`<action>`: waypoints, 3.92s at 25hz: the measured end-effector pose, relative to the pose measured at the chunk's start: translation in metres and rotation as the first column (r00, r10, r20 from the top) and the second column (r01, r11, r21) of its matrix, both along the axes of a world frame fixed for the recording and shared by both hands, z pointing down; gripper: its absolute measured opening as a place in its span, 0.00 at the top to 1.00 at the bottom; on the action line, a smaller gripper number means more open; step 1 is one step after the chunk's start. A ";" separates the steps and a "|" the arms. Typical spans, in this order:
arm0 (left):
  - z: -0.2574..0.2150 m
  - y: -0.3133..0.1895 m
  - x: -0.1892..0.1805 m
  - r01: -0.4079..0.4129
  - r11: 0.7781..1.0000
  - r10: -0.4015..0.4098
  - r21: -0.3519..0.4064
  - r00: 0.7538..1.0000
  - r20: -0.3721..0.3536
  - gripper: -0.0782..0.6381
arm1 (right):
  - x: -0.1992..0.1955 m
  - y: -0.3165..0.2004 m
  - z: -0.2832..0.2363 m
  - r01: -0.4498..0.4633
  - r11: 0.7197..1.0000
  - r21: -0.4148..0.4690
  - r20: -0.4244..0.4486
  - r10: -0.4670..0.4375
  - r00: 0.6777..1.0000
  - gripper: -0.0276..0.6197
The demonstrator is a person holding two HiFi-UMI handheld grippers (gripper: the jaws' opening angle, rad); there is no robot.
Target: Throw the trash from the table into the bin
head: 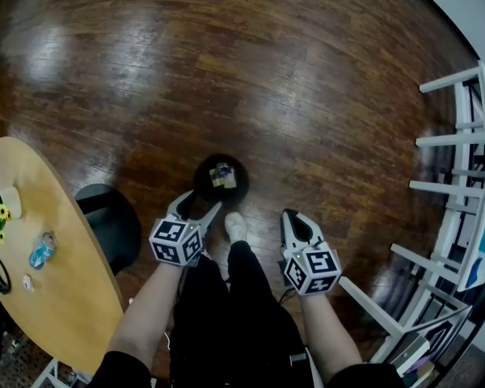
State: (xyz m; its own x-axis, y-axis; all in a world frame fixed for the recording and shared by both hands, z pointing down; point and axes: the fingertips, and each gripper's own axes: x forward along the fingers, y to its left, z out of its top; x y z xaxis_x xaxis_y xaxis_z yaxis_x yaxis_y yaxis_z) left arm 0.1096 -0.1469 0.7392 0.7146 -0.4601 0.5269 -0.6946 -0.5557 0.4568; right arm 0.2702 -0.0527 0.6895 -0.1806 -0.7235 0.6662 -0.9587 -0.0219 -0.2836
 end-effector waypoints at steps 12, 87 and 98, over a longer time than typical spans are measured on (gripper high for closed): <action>-0.146 -0.041 -0.016 0.098 0.967 -0.069 0.235 0.989 -0.129 0.54 | -0.010 -0.051 -0.097 0.066 0.980 0.188 -0.036 -0.060 0.998 0.96; -0.350 0.365 -0.653 0.764 -0.099 -0.927 0.637 0.163 -0.338 0.89 | -0.717 0.058 -0.257 0.836 0.091 0.541 -0.131 -0.973 0.191 0.96; -0.320 0.335 -0.652 0.819 -0.050 -0.926 0.572 0.178 -0.334 0.88 | -0.708 0.050 -0.216 0.901 0.081 0.426 -0.157 -0.974 0.162 0.96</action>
State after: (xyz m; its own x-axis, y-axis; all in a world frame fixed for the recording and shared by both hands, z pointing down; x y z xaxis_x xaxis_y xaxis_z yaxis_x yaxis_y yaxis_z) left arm -0.5422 0.1882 0.4191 -0.5376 -0.8363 -0.1075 -0.8277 0.4992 0.2562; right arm -0.4381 -0.0024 0.4737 -0.9494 -0.0231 0.3134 -0.0610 0.9919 -0.1115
